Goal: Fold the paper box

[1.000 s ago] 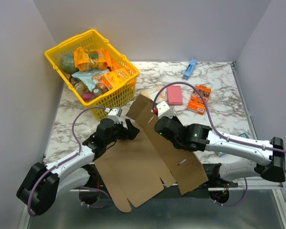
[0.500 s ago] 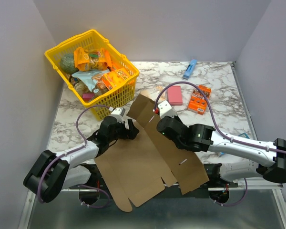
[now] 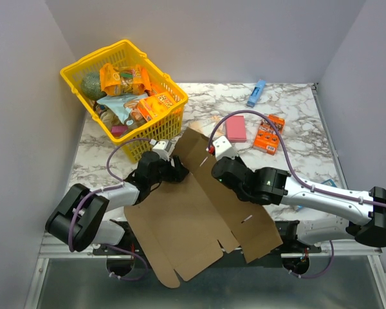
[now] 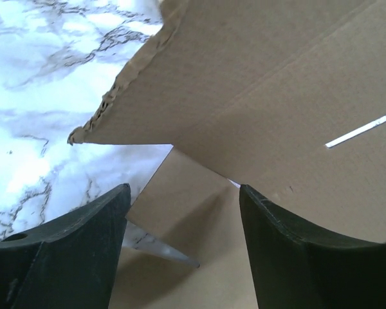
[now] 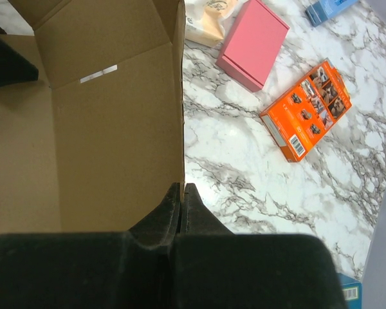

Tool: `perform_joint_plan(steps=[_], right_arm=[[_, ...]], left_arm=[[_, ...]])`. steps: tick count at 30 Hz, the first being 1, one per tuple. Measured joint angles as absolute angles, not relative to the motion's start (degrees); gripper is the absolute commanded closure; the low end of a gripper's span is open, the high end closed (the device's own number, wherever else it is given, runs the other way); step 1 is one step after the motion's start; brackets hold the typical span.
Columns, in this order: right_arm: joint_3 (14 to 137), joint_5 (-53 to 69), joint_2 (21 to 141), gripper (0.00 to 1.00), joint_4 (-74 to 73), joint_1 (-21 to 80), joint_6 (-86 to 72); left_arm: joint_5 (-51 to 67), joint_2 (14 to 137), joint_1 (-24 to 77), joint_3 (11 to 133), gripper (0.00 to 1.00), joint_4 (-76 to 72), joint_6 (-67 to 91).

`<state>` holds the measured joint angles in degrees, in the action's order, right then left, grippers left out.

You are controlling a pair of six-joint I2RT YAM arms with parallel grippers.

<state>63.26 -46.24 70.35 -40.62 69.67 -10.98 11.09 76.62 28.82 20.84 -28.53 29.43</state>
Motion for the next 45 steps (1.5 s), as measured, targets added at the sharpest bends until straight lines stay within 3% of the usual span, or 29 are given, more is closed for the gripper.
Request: perform_joint_plan(steps=[3,15,22,45], right_arm=[[63.26,-46.26,70.37,0.99,-40.66,69.67,-10.96],[66.98,-49.08,74.78,0.99,-44.14,69.67,-11.27],[72.16,-51.44,80.66,0.99,-51.99,68.18,-17.21],[74.41,-50.74,82.63,0.99,-58.89,63.64,-27.16]], left_arm=[[12.32,76.99,28.56,20.84,0.45,-29.87,29.58],[14.22,77.01,28.73,19.62,0.82,-30.76,30.72],[13.67,75.61,29.78,17.37,0.97,-30.68,31.86],[4.86,61.87,32.01,9.19,1.0,-30.61,37.12]])
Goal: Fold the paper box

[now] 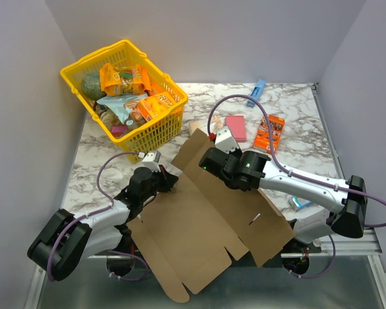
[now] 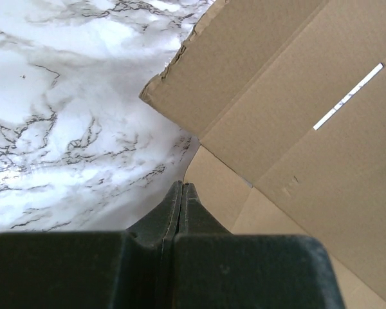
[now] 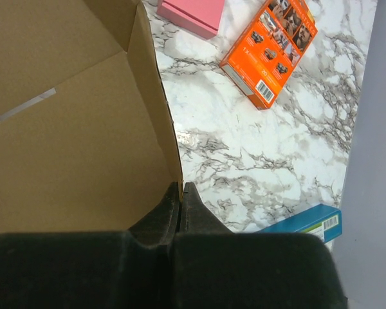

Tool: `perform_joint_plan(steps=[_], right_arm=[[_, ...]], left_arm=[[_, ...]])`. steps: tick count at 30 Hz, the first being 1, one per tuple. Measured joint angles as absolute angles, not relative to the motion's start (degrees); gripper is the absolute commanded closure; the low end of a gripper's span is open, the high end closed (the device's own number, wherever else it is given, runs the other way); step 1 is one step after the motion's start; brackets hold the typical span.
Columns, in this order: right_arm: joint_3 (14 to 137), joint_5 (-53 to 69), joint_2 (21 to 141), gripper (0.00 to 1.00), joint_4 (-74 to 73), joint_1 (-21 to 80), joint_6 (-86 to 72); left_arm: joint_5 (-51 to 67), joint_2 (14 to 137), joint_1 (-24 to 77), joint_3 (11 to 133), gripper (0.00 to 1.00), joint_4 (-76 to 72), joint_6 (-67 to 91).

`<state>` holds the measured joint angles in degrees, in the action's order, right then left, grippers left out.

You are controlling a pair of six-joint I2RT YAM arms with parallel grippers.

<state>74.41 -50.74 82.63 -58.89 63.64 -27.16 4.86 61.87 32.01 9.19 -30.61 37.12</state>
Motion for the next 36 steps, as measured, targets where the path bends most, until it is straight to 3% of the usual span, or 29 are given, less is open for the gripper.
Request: perform_joint_plan(steps=[36], right_arm=[[74.96,-50.13,83.72,0.99,-60.73,63.64,-31.4]], left_arm=[[-1.85,59.24,32.75,7.49,1.0,-29.19,44.47]])
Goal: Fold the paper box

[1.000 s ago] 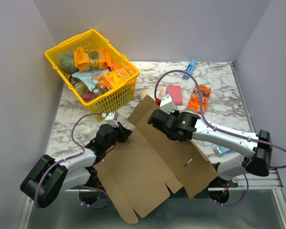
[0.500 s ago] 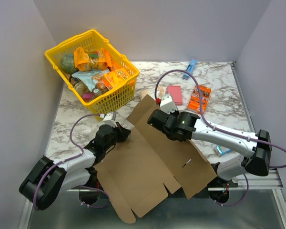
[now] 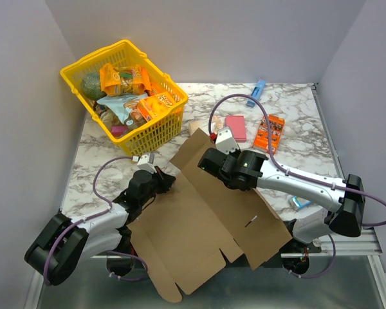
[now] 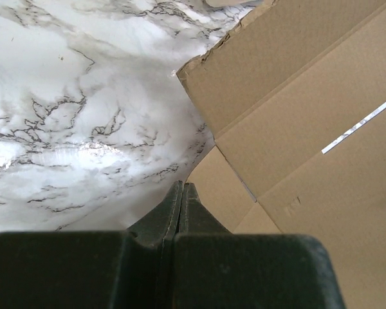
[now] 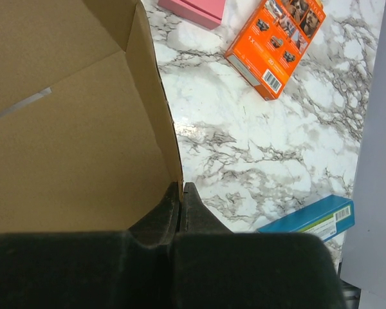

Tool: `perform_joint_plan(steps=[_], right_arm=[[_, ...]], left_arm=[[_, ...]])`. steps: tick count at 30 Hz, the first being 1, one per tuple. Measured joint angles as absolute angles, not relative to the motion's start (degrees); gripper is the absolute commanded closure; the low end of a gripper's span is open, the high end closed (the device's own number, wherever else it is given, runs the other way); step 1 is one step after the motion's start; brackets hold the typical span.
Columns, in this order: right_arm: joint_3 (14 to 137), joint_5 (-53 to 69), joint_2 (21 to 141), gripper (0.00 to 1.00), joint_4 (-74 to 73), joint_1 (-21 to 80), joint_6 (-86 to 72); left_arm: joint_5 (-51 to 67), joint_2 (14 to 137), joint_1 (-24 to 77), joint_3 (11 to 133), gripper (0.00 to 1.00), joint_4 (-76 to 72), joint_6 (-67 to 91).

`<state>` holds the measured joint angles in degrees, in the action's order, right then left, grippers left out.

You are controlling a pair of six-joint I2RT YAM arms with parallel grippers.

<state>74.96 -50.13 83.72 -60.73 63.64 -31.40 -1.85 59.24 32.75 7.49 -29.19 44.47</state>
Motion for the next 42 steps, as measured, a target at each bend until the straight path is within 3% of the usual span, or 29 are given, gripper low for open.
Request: perform_joint_plan(steps=[27,38,41,42], right_arm=[[74.83,-49.67,83.7,0.99,-62.39,63.61,-35.68],[73.6,-50.22,83.68,0.99,-63.64,62.78,-36.4],[70.81,-50.59,83.37,0.99,-62.61,62.41,-35.83],[69.43,-50.5,82.94,0.99,-61.47,62.37,-35.31]], left_arm=[[-4.08,57.49,33.08,4.84,1.0,-31.0,53.67],[-1.96,52.66,33.52,2.96,1.0,-36.03,45.25],[-0.1,47.94,33.47,2.85,0.85,-36.34,41.47],[0.56,46.5,33.5,2.85,0.75,-36.45,40.49]])
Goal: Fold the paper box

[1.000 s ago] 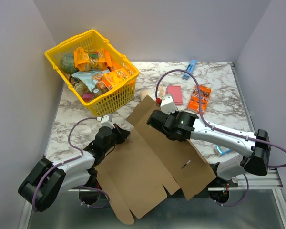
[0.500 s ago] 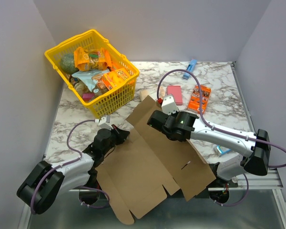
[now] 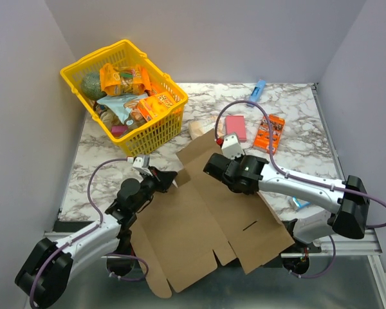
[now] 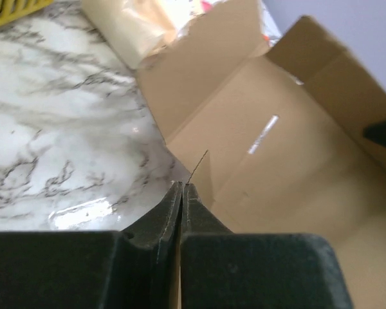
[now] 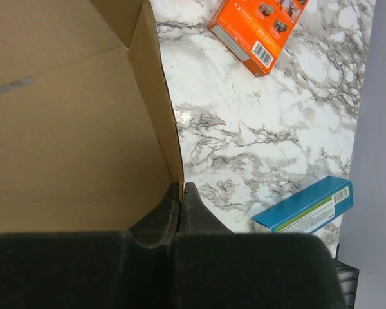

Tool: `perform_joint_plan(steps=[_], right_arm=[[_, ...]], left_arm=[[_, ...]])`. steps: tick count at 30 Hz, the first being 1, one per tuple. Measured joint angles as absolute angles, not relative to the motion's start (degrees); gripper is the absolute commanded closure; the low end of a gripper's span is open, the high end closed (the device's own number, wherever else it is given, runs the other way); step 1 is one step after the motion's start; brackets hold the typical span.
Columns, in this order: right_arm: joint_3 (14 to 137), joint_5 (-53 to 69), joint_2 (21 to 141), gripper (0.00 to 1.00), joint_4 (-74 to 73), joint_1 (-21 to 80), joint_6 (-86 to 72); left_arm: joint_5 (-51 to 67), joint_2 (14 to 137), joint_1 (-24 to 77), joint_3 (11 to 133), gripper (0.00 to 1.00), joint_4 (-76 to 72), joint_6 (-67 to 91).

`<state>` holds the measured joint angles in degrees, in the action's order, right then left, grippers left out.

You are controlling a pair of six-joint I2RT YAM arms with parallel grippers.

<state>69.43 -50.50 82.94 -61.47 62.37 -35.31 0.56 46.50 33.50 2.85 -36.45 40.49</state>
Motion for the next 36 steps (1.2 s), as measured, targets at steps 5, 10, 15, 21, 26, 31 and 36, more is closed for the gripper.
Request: perform_joint_plan(steps=[5,10,15,21,26,31,36], right_arm=[[61.39,-47.77,76.62,0.99,-52.4,62.19,-28.82],[56.42,-44.45,69.54,0.99,-43.68,62.13,-22.2],[54.28,-42.46,66.15,0.99,-38.87,62.13,-17.28],[54.26,-41.56,65.43,0.99,-36.4,62.3,-12.53],[57.93,-43.94,69.54,0.99,-36.1,62.65,-9.69],[63.44,-49.15,75.77,0.99,-35.83,62.7,-7.84],[64.88,-53.76,79.24,0.99,-31.38,62.67,-1.89]], left_arm=[[2.57,43.53,33.65,2.87,0.52,-36.6,37.41],[5.19,48.86,33.61,2.87,0.3,-35.2,35.68],[8.1,56.86,33.61,5.34,0.16,-33.15,33.06],[8.88,64.99,33.61,9.61,0.19,-33.61,31.64],[8.62,66.76,33.63,10.79,0.21,-33.71,31.46],[4.25,65.65,36.73,10.55,0.12,-32.99,33.5],[-4.99,60.29,42.3,9.5,0.2,-27.9,37.82]])
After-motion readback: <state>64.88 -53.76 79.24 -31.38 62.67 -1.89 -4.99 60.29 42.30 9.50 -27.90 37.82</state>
